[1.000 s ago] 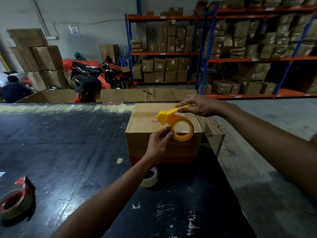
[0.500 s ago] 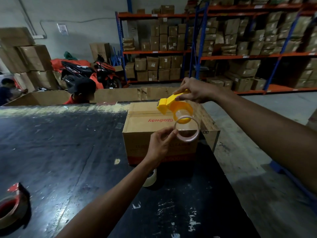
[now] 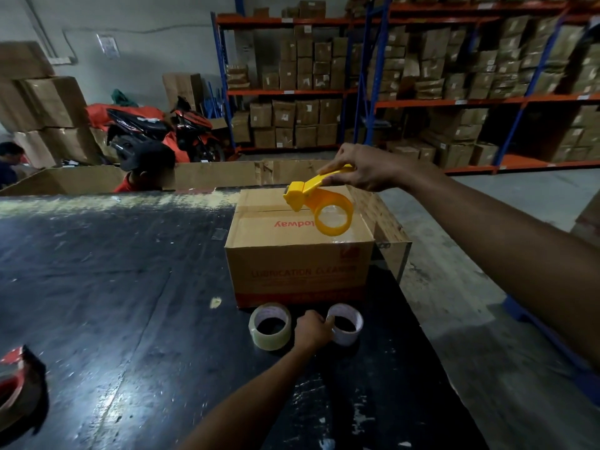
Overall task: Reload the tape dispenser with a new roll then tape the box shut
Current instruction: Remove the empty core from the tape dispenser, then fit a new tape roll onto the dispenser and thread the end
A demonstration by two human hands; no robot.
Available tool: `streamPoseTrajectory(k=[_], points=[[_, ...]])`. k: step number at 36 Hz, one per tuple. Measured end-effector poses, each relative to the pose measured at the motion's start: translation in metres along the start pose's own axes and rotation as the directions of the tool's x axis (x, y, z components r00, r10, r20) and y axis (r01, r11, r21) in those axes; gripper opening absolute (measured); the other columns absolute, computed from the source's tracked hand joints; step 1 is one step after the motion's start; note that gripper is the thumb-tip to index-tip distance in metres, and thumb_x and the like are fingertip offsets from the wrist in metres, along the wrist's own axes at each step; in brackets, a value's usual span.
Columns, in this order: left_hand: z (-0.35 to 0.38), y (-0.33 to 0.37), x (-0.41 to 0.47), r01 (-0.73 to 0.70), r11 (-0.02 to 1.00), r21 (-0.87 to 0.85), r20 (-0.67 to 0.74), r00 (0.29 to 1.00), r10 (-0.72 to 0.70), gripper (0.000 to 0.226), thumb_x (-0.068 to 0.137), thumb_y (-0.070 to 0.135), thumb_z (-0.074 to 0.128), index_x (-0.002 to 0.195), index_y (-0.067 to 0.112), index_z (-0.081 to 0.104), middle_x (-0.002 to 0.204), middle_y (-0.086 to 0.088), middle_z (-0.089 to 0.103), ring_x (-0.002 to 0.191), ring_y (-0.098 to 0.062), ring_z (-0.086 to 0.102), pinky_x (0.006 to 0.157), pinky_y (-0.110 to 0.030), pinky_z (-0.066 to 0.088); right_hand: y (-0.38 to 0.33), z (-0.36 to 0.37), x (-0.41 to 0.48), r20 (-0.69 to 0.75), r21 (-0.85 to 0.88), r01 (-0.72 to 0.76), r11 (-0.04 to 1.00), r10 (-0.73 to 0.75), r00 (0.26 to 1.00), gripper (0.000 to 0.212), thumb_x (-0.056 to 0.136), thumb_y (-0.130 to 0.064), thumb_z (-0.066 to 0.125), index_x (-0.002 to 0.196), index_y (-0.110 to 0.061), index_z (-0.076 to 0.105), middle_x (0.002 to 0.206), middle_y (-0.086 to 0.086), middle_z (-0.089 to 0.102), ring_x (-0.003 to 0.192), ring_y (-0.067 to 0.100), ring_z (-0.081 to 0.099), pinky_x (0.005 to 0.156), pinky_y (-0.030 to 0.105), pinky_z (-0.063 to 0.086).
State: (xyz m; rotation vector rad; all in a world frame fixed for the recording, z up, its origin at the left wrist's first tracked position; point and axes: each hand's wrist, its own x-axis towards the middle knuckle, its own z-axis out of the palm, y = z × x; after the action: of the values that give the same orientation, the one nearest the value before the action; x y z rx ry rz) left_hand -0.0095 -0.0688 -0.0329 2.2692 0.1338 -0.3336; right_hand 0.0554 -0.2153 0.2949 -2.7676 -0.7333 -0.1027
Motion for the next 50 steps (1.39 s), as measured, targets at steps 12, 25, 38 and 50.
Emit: streamPoseTrajectory(k=[12,25,38,50], points=[[-0.039,-0.023,-0.032,-0.243,0.908,0.34,-0.452,0.805,0.385,0.037,0.095,0.056,0.056,0.113,0.025,0.06,0.113,0.005,0.062,0.103,-0.016,0.058,0.085,-0.034,0.05,0.01,0.02,0.015,0.055,-0.001,0.022,1.0,-0.022,0.998,0.042,0.097,-0.041,0.061,0.137,-0.026,0.063,0.101,-0.015,0.046,0.099,0.006,0.048,0.074,0.022,0.038],[-0.065,-0.081,-0.044,0.155,0.96,0.233,-0.375,0.925,-0.058,0.111,0.062,0.08,0.068,0.152,0.025,0.03,0.15,-0.001,0.048,0.137,-0.027,0.048,0.11,-0.05,0.039,-0.009,0.042,0.033,0.122,-0.003,0.026,1.0,-0.025,0.992,0.039,0.098,-0.039,0.061,0.133,-0.024,0.065,0.105,-0.001,0.061,0.099,0.025,0.057,0.079,0.039,0.05],[-0.091,-0.036,-0.061,-0.355,0.918,0.178,-0.493,0.775,0.395,0.096,0.064,0.061,0.079,0.146,0.029,0.039,0.137,0.009,0.05,0.118,-0.015,0.059,0.091,-0.041,0.055,-0.015,0.048,0.041,0.088,0.025,0.025,0.999,-0.027,0.996,0.04,0.098,-0.036,0.061,0.135,-0.023,0.063,0.09,-0.022,0.042,0.08,0.002,0.044,0.063,0.019,0.032],[-0.12,0.045,-0.06,-0.604,0.76,0.241,-0.666,0.467,0.582,0.096,0.072,0.038,0.089,0.151,0.016,0.038,0.146,-0.002,0.049,0.135,-0.018,0.049,0.107,-0.048,0.049,-0.02,0.038,0.03,0.169,0.09,0.044,0.995,-0.059,0.984,0.041,0.098,-0.045,0.056,0.134,-0.027,0.064,0.111,-0.015,0.051,0.105,0.01,0.049,0.075,0.026,0.039]])
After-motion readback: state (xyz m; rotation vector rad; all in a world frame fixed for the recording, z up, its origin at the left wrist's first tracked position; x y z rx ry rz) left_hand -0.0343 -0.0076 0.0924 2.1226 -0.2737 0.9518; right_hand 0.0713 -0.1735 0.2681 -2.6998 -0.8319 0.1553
